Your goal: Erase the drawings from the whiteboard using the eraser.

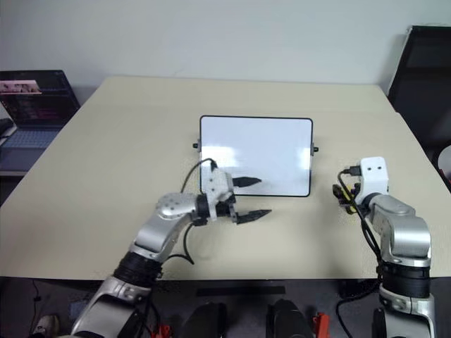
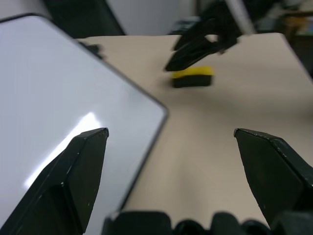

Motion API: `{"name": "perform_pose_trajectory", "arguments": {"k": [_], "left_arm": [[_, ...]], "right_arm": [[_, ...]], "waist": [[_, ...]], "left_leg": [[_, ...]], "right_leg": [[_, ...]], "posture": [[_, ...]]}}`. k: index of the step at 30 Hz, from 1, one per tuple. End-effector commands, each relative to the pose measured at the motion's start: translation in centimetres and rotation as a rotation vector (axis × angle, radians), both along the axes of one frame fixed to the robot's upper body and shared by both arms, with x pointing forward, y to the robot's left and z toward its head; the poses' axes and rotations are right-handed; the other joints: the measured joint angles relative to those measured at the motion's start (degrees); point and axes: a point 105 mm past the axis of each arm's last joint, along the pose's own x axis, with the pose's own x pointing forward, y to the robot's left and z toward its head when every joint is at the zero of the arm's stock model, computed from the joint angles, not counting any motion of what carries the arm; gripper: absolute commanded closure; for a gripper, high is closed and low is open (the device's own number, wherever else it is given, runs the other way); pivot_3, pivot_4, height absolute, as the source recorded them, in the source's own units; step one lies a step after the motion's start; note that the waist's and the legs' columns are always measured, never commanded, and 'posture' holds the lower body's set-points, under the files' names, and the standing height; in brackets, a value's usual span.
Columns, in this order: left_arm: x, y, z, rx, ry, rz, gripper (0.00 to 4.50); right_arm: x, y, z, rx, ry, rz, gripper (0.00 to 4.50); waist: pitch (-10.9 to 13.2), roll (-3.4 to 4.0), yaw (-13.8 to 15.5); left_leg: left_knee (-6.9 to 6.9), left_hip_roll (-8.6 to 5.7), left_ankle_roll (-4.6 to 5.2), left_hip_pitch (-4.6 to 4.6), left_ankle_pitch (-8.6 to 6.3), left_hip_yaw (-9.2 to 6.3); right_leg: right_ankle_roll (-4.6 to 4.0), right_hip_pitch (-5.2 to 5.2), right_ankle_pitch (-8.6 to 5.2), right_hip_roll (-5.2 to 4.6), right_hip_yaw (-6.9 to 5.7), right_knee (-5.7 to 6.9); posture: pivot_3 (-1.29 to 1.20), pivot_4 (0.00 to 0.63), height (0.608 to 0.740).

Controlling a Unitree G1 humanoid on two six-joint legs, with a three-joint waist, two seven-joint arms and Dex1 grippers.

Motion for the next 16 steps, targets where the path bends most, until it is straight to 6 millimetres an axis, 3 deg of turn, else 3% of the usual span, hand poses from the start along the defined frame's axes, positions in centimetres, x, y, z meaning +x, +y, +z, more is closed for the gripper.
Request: {"name": "perform_pose_trajectory", "arguments": {"k": [1, 4, 8, 13, 16], "left_arm": [[3.9, 7.7, 4.0, -0.076, -0.130, 0.375, 0.00], [5.4, 13.9, 4.9, -0.082, -0.202, 0.677, 0.00], [4.4, 19.9, 4.1, -0.081, -0.221, 0.953, 0.00], [1.6, 21.8, 1.3, 0.005, -0.182, 1.026, 0.00], [0.4, 21.8, 0.7, 0.015, -0.154, 1.032, 0.00]], "right_arm": [[-0.5, -2.3, 5.6, -0.083, -0.276, -0.129, 0.05], [-1.3, -2.9, 7.1, -0.228, -0.412, -0.177, 0.05], [-2.2, -3.1, 5.5, -0.262, -0.476, -0.236, 0.05], [-2.0, -2.3, 1.2, -0.277, -0.440, -0.255, 0.05], [-1.9, -2.0, -0.6, -0.260, -0.418, -0.261, 0.05]], "waist": [[0.0, 0.00, 0.0], [0.0, 0.00, 0.0], [0.0, -0.02, 0.2], [0.0, -0.02, 0.1], [0.0, -0.02, 0.1]], "left_leg": [[0.00, -0.01, 0.00, 0.00, 0.00, 0.00], [-0.03, -0.01, 0.00, 0.00, -0.01, 0.01], [-0.05, -0.03, -0.01, -0.03, -0.05, 0.01], [-0.03, -0.03, -0.03, -0.01, -0.06, 0.03], [-0.02, 0.02, -0.03, 0.02, -0.05, 0.02]], "right_leg": [[0.00, 0.00, 0.00, 0.00, 0.00, 0.00], [0.02, 0.00, -0.01, -0.09, 0.03, -0.05], [-0.09, 0.00, 0.06, -0.25, 0.03, -0.08], [-0.20, -0.01, 0.13, -0.29, 0.02, -0.01], [-0.21, 0.00, 0.13, -0.30, 0.03, 0.02]], "posture": [[0.00, 0.150, 0.740], [0.00, 0.150, 0.740], [0.00, 0.150, 0.740], [0.00, 0.150, 0.740], [0.00, 0.150, 0.740]]}}
